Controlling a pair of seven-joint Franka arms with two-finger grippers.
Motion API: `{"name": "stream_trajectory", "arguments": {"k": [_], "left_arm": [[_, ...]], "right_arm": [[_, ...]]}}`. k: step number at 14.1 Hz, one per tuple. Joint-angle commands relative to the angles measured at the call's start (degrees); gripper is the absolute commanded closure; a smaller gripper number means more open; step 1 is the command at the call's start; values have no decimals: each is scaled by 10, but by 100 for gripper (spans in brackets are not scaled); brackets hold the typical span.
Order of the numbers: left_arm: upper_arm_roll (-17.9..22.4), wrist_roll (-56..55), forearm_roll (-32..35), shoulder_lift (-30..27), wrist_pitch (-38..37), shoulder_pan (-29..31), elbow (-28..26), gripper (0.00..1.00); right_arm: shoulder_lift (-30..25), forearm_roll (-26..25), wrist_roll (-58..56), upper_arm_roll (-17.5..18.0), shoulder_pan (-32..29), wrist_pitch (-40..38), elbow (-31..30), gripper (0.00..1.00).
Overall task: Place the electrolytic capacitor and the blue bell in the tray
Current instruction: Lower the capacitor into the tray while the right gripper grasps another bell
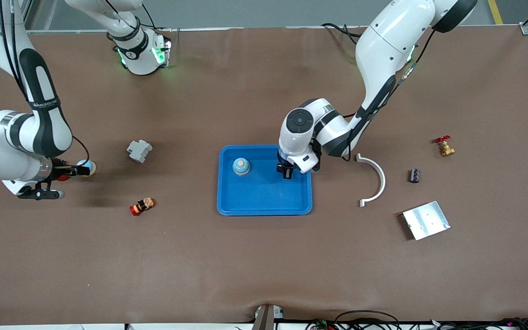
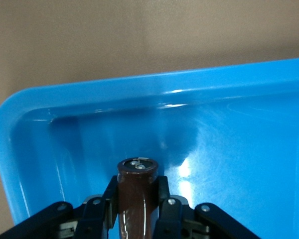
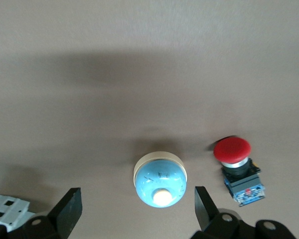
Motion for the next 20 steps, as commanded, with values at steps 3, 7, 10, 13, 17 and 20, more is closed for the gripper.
{"name": "stream_trajectory", "arguments": {"k": [3,7,10,13,17,20], "left_arm": [[5,-22,34,12,14,-7,5,100],[4,-22,48,9,13,-5,6,0],[2,-16,49,-14,1,3,7,0],[-1,28,50,-60,-51,2,7,0],[-7,218,39,-123,-141,8,4,0],[-27,364,29,-141,-180,34,1,0]], "right_arm": [[12,0,-52,1,-28,23,-16,0],[22,1,-58,0,-26,49,-31,0],[27,1,-72,0,-28,71,-43,0],[27,6,-73,1,-28,71,-44,0],[45,19,-73,1,-31,79,-43,0],[51,41,-79,0,-30,79,-44,0]]}}
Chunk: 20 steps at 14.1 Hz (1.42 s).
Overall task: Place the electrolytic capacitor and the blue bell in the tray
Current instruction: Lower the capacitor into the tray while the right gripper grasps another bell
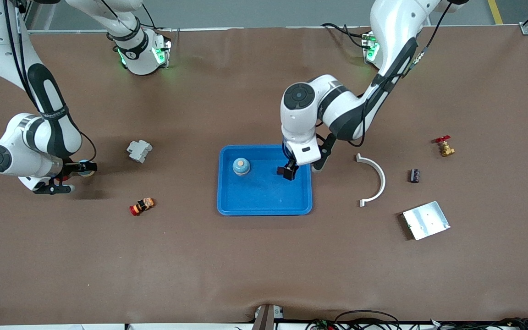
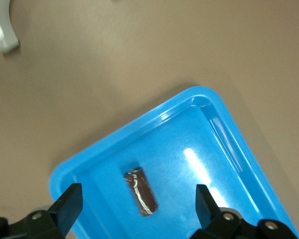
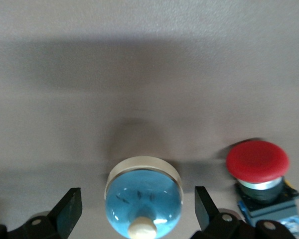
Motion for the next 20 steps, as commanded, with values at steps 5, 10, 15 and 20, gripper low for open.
{"name": "stream_trajectory", "arguments": {"k": [5,10,15,20], "left_arm": [[-25,268,-45,-10,-29,63,-17,0],[-30,469,-45,-2,-34,70,13,0],[-28,585,-49,-3,-36,82,22,0],[-30,601,-46,1,-71,83,44,0]], "right_arm": [[4,14,-29,4,-7,9,-4,0],[2,14,-54,2,-7,1,-2,50],[-2,18,-75,3,-3,-62,51,84],[-3,89,-42,2,58,-199,156,95]]}}
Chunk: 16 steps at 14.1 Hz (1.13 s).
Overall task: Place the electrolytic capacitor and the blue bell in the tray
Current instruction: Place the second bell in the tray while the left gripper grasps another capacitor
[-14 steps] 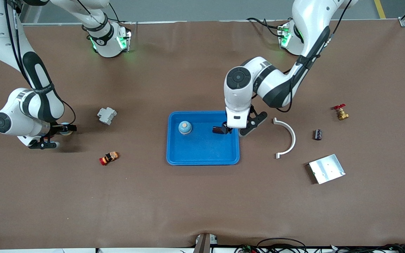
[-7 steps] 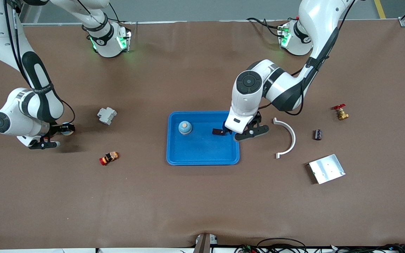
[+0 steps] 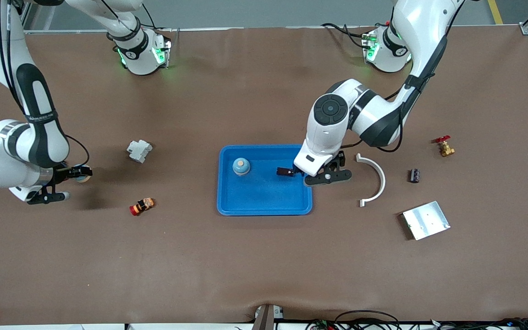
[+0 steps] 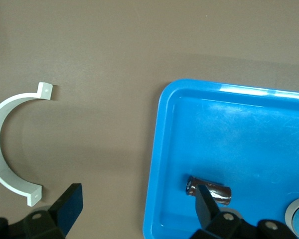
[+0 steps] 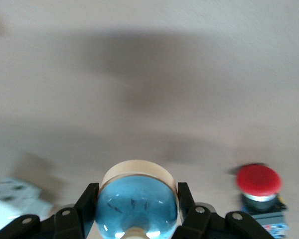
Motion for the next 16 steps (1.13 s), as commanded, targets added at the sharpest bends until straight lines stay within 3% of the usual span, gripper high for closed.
{"name": "stream_trajectory", "arguments": {"k": [1,7,11,16], "left_arm": [[-6,41,-4,2,-30,7,15,0],[-20,81,0,-29,-23,60,-29,0],[-49,133,0,-77,30,129,-115,0],[-52,236,11,-120,144,211,-233,0]], "right_arm": [[-1,42,50,-2,51,-60,50,95],[34,87,298,13,173,-68,154,100],[78,87,478,28,258,-64,209,100],[129,79,673,91,296,-14,268,100]]}}
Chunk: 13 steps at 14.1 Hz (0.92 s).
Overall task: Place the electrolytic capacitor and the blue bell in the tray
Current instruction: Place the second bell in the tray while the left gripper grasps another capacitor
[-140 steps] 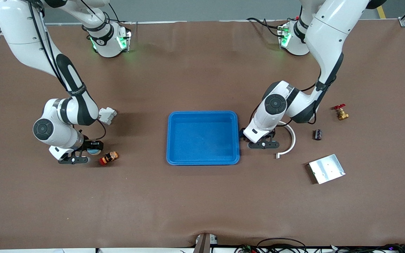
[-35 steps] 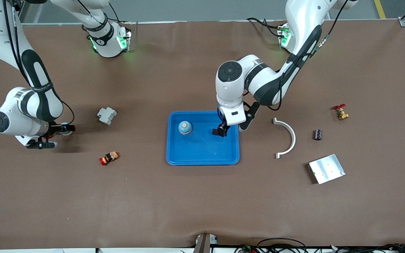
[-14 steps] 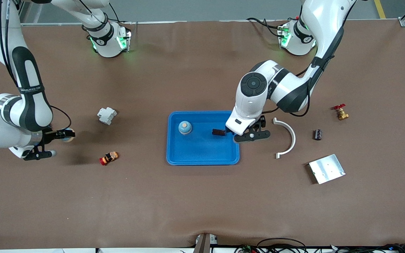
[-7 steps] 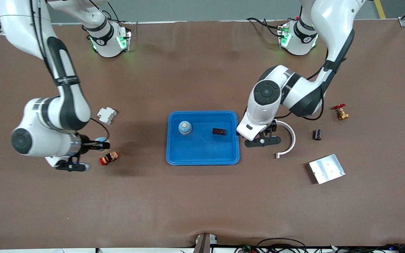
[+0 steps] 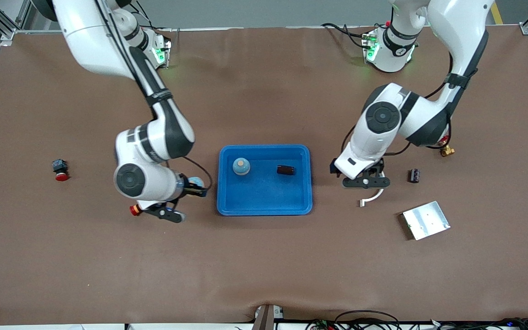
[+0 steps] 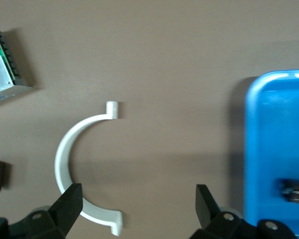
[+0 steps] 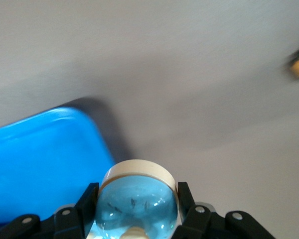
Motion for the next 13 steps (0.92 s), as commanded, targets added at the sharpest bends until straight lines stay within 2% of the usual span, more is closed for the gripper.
{"name": "stream_trajectory", "arguments": {"k": [1,4,8,11,12,13], "left_arm": [[-10,58,7,-51,50,54,-81,0],[-10,123,7,-78,70,103,-120,0],[-10,211,7,-98,104,166,-161,0],[-10,270,7,-90,183,213,-202,0],[-10,297,7,-83,212,230,-214,0],[-10,326,7,-70,224,245,-215,0]], "right_arm": [[36,1,82,25,9,35,37,100],[58,0,125,36,29,79,39,100],[78,-9,134,36,52,88,39,100],[87,-9,141,36,59,96,39,100],[88,-9,141,36,59,98,39,99],[88,-10,141,36,59,98,39,89]]}}
